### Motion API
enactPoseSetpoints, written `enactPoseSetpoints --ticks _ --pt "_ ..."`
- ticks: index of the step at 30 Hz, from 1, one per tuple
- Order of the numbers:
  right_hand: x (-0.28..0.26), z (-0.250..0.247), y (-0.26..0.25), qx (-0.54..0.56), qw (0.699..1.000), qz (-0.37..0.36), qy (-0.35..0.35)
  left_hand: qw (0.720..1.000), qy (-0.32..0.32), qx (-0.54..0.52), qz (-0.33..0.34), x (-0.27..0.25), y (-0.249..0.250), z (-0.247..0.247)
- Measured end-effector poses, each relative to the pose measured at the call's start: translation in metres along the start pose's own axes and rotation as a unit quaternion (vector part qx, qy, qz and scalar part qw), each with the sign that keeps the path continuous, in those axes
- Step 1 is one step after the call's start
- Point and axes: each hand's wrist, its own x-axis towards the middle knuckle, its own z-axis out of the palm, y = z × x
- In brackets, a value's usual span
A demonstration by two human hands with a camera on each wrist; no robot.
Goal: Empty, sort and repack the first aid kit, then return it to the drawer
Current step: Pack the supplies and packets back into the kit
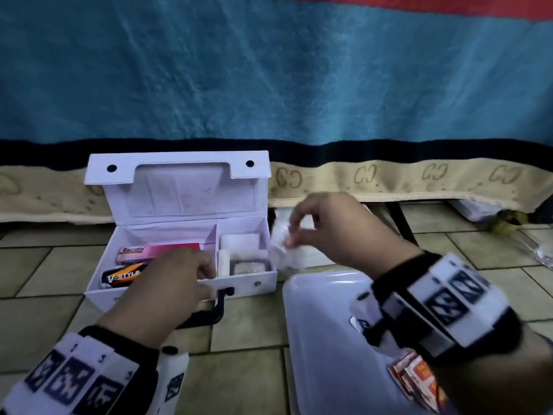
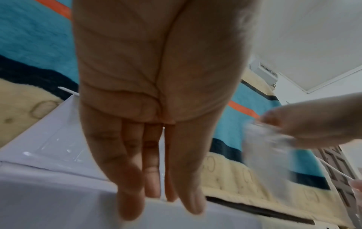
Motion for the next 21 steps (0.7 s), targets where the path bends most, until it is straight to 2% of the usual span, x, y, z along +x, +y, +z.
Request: enactPoseSetpoints --ticks 3,6,11,16,18,21 --pt "0.036 0.031 -0.015 -0.038 0.997 0.000 0.067 1.000 0.017 -0.015 -0.010 0.003 -0.002 0.007" --pt "0.066 0.062 -0.025 -0.119 0.991 -0.016 0.067 0.999 0.041 0.011 0.011 0.004 -0.003 0.010" --pt "0.095 0.096 -0.016 -0.194 0.981 0.014 -0.016 0.997 0.058 0.041 0.042 -0.002 -0.003 0.010" --pt "0.103 0.113 -0.010 -0.234 0.965 -0.006 -0.121 0.996 0.060 0.041 0.044 -0.001 -0.004 0.010" --pt "0.099 0.113 -0.012 -0.232 0.968 -0.004 -0.100 0.996 0.060 0.053 0.043 -0.001 -0.002 0.011" --pt "0.082 0.102 -0.016 -0.158 0.987 0.010 -0.031 0.997 0.045 0.056 0.033 0.002 -0.001 0.011"
